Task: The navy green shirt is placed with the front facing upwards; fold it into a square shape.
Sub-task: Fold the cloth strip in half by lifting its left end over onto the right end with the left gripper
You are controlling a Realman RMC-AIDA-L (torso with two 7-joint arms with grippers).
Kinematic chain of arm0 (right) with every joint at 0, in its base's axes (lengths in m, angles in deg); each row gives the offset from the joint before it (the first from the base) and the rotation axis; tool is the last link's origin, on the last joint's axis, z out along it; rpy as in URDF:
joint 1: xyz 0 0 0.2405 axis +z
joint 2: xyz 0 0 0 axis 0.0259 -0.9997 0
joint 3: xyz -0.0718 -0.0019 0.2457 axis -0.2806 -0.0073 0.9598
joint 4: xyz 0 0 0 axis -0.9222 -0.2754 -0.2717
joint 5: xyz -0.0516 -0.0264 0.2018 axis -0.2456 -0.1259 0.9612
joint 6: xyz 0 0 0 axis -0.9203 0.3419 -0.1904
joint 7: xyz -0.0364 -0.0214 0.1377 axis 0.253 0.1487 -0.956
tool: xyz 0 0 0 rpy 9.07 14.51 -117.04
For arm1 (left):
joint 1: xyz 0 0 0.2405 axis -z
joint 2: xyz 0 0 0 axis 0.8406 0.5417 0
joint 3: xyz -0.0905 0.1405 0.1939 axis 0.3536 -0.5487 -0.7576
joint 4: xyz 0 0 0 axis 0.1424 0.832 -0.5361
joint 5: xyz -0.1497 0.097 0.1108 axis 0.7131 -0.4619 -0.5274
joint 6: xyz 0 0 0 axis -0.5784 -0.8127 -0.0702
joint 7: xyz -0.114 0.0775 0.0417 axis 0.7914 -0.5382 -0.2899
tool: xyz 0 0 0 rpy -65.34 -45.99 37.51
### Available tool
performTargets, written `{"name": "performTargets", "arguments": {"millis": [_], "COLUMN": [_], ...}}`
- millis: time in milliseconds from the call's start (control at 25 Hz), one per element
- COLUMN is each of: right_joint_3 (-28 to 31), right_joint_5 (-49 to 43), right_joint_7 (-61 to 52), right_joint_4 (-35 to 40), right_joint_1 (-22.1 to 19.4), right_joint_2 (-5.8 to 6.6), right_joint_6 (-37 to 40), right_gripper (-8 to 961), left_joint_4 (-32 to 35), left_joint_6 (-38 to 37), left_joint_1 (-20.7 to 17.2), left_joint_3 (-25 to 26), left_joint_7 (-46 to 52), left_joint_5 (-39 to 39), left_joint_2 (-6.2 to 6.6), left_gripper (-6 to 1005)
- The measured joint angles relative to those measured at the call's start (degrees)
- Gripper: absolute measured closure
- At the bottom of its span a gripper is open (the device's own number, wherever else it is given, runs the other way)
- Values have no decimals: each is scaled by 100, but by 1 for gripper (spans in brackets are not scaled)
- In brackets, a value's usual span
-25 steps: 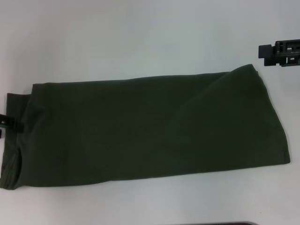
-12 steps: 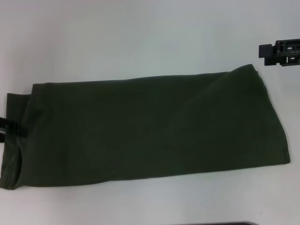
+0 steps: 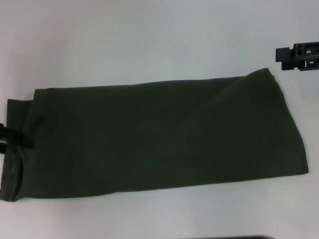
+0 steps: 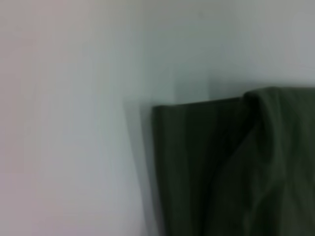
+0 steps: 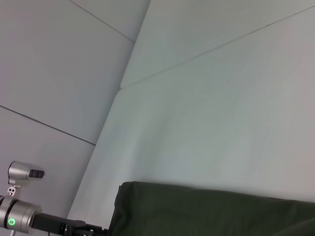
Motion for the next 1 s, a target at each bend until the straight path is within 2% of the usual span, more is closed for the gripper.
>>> {"name": "performTargets", "arguments": {"millis": [200, 560, 1000], "right_joint_3": [0, 0, 0], "right_joint_5": [0, 0, 0], "right_joint_7": [2, 10, 23], "right_joint_4": [0, 0, 0], "right_joint_1": [0, -1, -52], "right_joint_2": [2, 2, 2], "right_joint_6": [4, 40, 50], "right_gripper": [208, 210, 212], "left_joint_4": [1, -8, -90], "left_joint_6": [-96, -192, -199], "left_joint_1": [32, 215, 164], "left_joint_3": [50, 9, 62], "left_joint_7": [1, 63, 235], "left_joint_5": [33, -9, -24], "left_joint_2": [-10, -145, -59], "left_gripper": [180, 181, 181]}}
